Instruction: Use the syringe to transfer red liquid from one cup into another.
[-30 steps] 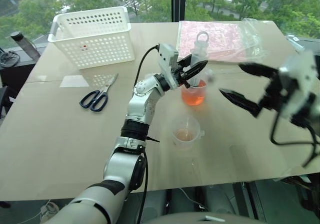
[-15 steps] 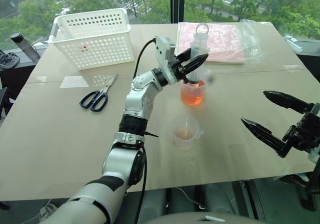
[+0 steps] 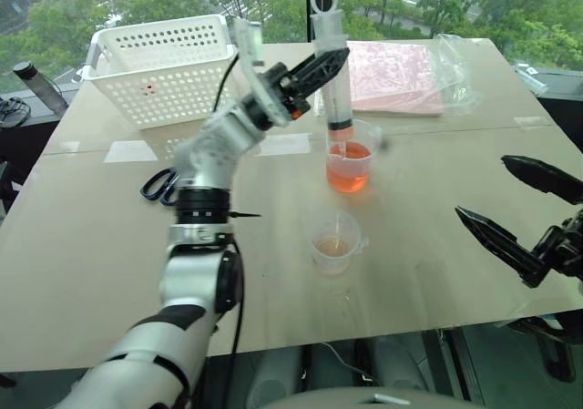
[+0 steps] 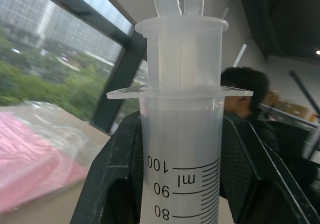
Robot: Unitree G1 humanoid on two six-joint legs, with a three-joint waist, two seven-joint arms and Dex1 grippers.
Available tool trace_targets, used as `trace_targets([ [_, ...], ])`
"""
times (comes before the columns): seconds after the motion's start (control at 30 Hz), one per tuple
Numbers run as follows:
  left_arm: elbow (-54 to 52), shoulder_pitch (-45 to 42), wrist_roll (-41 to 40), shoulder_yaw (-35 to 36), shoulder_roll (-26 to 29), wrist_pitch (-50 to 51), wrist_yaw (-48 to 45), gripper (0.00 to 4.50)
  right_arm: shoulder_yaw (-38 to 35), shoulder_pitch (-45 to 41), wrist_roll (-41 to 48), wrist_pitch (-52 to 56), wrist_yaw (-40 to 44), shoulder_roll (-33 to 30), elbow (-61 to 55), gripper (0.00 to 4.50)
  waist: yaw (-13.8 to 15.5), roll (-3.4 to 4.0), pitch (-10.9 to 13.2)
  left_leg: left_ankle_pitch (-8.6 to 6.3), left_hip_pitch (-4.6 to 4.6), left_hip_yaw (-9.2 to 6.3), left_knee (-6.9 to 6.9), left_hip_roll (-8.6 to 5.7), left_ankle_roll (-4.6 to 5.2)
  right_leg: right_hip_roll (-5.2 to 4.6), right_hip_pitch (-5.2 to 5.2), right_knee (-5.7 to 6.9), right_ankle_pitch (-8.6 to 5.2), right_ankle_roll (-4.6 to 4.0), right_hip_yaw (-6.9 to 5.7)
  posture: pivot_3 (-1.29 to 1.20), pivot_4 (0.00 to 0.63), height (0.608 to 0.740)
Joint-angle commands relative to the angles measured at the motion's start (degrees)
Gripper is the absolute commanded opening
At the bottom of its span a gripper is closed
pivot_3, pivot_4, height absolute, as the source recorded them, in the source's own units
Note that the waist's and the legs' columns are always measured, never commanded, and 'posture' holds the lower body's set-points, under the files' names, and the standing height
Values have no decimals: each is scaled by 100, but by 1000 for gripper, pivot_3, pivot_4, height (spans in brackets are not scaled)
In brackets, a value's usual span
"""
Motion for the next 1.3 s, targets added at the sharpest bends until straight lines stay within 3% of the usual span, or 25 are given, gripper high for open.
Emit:
trace_targets([
  [0.03, -894, 163, -567, -206, 408, 880, -520, 1446, -236, 157, 252, -290, 47, -48, -88, 4474, 0, 0, 0, 0, 0, 0, 1, 0, 0, 0, 1, -1, 0, 0, 0, 0, 150, 740],
  [0.3, -2396, 1427, -355, -879, 516, 93, -1543, 1446, -1156, 1874, 676, -792, 1109, 138, -272, 4474, 77, 3, -2, 0, 24, -9, 5, -1, -1, -9, 42, -12, 0, 0, -4, 0, 150, 740],
  [0.5, -2472, 1807, 242, -1161, 420, -1019, -1942, 1446, -956, 1787, 748, -911, 857, -246, -223, 4474, 59, 13, -2, -16, 115, 0, -11, 2, 25, -11, 121, -16, -3, -5, 6, 0, 150, 740],
  [0.6, -2482, 2079, 584, -1286, 379, -1724, -2231, 1446, -728, 1278, 1097, -833, 260, -799, -130, 4474, 71, 13, -2, -16, 120, -1, -12, 4, 25, -12, 126, -19, -3, -6, 4, 0, 150, 740],
  [0.77, -2209, 2438, 957, -1408, 336, -2466, -2544, 1446, -294, 385, 2707, -795, -1478, -2106, 89, 4474, 82, 18, 2, -12, 112, -4, -11, 3, 17, -26, 124, -22, -3, -7, -3, 0, 150, 740],
  [1.0, -1920, 2706, 1329, -1578, 247, -3076, -2626, 1446, 1524, -1557, 3884, -1109, -2830, -3545, 566, 4474, 71, 30, 12, -7, 92, -10, -10, 0, 10, -35, 123, -50, -3, -7, -17, 0, 150, 740],
  [1.17, -1816, 2764, 1518, -1691, 219, -3327, -2638, 1446, 3127, -3083, 3839, -1037, -3372, -3538, 749, 4474, 75, 33, 14, -10, 80, -13, -17, 1, 15, -34, 121, -76, -3, -6, -21, 0, 150, 740],
  [1.27, -1772, 2802, 1535, -1722, 219, -3391, -2680, 1446, 4033, -3928, 3622, -752, -3532, -3038, 746, 3617, 50, 33, 14, -12, 74, -13, -21, 1, 17, -33, 121, -96, -2, -5, -22, 0, 150, 740],
  [1.3, -1770, 2804, 1526, -1722, 213, -3385, -2677, 1446, 4302, -4177, 3501, -617, -3658, -2838, 812, 3617, 54, 34, 15, -12, 75, -12, -22, 1, 18, -32, 121, -99, -1, -4, -22, 0, 150, 740],
])
